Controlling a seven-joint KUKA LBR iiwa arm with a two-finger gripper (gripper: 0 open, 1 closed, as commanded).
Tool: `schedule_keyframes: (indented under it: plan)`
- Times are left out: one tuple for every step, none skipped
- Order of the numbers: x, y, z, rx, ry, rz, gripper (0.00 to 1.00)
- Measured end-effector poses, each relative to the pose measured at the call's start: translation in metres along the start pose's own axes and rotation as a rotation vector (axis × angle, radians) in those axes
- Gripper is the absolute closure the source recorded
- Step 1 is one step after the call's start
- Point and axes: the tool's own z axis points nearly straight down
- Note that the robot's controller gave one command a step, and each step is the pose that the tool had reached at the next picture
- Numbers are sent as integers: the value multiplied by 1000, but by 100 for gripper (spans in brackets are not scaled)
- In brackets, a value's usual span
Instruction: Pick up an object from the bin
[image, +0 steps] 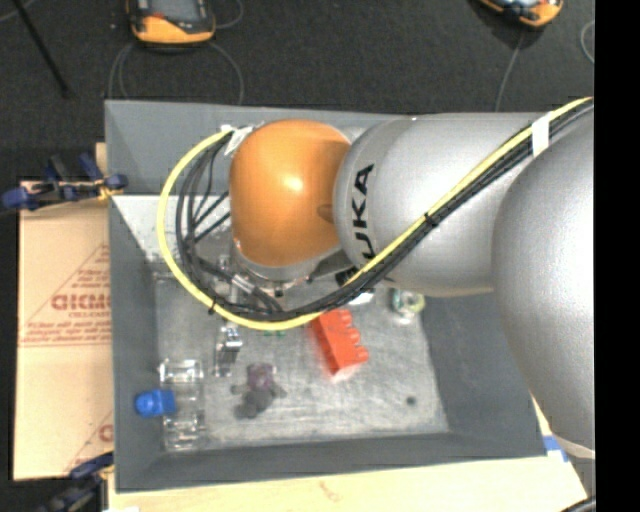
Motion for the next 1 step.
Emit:
schedule_keyframes:
  plan:
    - [36, -50, 49, 3, -2, -308, 0]
